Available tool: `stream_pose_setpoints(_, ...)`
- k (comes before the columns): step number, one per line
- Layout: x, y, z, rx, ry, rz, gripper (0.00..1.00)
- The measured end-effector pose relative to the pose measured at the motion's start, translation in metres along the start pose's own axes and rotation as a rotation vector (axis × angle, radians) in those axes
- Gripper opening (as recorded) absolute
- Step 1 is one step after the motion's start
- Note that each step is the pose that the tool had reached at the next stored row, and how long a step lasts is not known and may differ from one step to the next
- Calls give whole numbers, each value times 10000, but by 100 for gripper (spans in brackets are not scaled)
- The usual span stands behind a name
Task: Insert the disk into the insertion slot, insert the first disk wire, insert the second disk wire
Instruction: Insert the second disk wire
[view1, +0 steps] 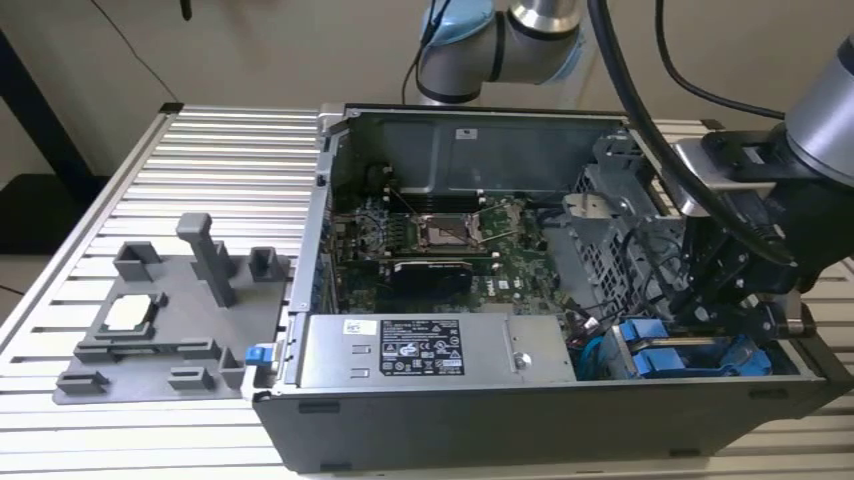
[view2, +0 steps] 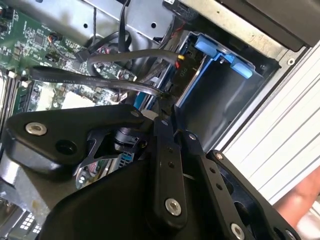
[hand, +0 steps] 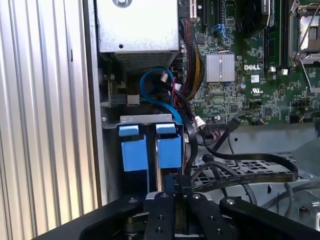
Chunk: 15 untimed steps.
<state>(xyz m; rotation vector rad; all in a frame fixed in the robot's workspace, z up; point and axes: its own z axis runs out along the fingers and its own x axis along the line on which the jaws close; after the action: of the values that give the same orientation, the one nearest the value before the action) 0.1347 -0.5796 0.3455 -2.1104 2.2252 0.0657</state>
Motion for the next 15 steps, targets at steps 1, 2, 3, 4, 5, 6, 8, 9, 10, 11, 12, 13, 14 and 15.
stream_pose_setpoints(1,1,-3,8,0,-1,1,16)
stream_pose_setpoints(2,1,-5,12,1,-3,2,16)
stream_pose_setpoints(3,1,-8,15,0,-4,2,16)
stream_pose_setpoints(4,1,-11,17,0,-6,1,16)
stream_pose_setpoints(5,-1,-14,20,0,-8,2,16)
stream_pose_setpoints(6,-2,-16,23,0,-12,2,16)
stream_pose_setpoints(8,-8,-17,24,0,-10,2,16)
stream_pose_setpoints(9,-13,-17,25,0,-10,2,16)
stream_pose_setpoints(10,-20,-17,26,0,-11,1,16)
stream_pose_setpoints(11,-25,-17,26,0,-10,2,16)
stream_pose_setpoints(12,-28,-17,26,0,-11,1,16)
stream_pose_setpoints(13,-29,-17,28,0,-12,2,16)
stream_pose_setpoints(14,-31,-19,29,0,-11,2,16)
stream_pose_setpoints(15,-31,-24,29,0,-9,0,16)
